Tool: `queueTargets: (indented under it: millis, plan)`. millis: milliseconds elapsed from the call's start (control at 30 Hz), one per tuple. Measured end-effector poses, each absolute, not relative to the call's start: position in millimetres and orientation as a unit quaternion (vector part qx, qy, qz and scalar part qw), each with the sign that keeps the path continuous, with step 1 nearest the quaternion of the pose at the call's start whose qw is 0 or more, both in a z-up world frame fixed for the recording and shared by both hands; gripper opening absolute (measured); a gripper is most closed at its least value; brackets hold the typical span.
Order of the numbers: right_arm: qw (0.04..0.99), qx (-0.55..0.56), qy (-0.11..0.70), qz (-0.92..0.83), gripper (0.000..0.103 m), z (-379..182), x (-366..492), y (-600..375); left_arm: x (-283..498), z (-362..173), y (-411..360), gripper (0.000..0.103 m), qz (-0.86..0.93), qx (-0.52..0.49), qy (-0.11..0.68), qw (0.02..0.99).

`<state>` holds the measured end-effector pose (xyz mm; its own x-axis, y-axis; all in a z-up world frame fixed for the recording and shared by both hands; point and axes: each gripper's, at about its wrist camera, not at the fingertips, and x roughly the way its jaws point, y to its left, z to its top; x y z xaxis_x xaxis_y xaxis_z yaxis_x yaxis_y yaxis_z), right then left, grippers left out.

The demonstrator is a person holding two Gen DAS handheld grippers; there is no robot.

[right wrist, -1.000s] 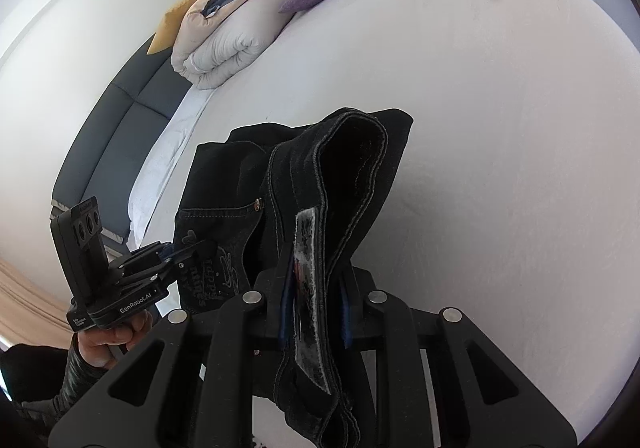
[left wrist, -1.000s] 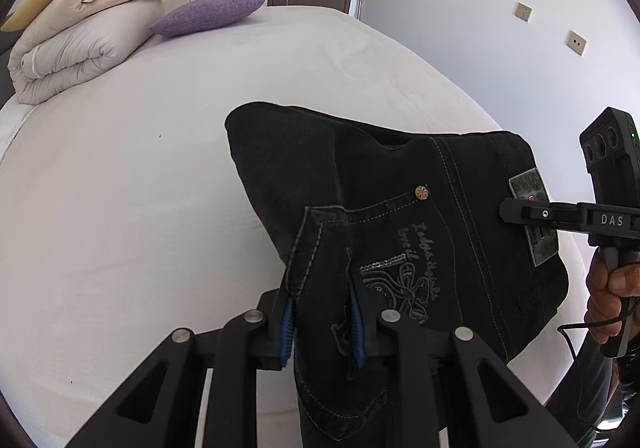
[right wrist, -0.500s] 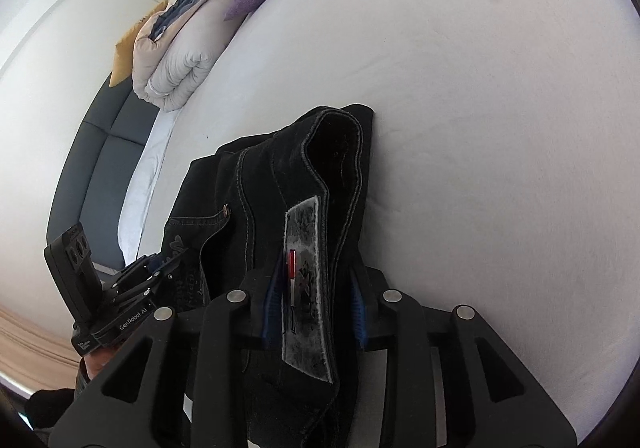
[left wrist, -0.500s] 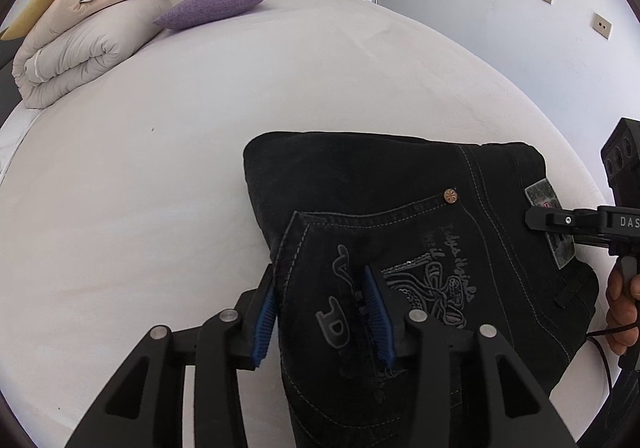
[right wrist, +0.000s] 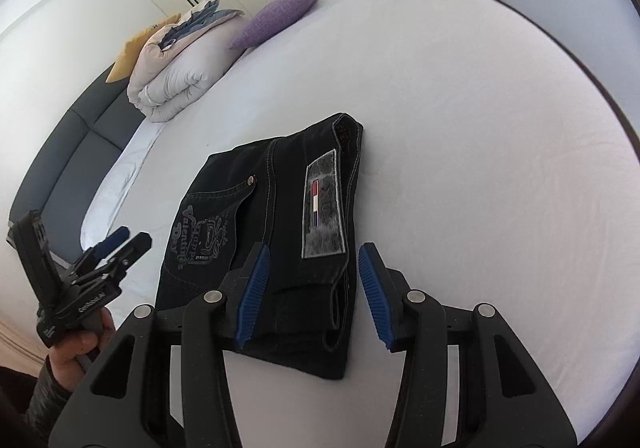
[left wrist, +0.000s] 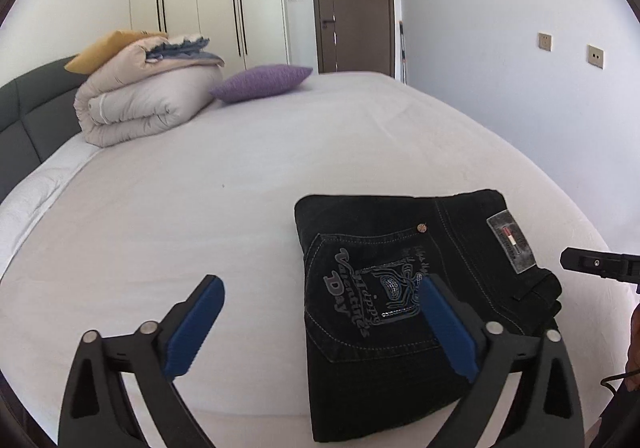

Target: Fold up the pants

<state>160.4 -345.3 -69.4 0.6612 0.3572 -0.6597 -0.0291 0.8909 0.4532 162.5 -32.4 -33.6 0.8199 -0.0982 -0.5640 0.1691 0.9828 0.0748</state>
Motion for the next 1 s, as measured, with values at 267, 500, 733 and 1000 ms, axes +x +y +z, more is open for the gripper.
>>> queueTargets:
  millis: [267, 500, 733, 1000]
  plan:
    - [0.939, 0.139, 0.310, 0.056, 0.055, -24.5, 74.8, -321.8, 79.7, 2.3, -27.4, 0.103, -0.022, 0.080, 0.202, 0.976]
    - [0.980, 0.097, 0.172, 0.000, 0.088, 24.0, 5.7, -316.9, 19.2, 27.8, -10.5, 0.103, -0.021, 0.053, 0.159, 0.986]
    - [0.992, 0.060, 0.113, 0.018, 0.103, 68.3, -50.3, -304.9, -11.7, 46.0, 1.4, 0.103, -0.022, 0.033, 0.149, 0.988]
    - [0.977, 0.057, 0.205, 0.026, 0.103, 75.6, -66.2, -289.4, -13.0, 14.5, 5.6, 0.103, -0.030, 0.023, 0.209, 0.977]
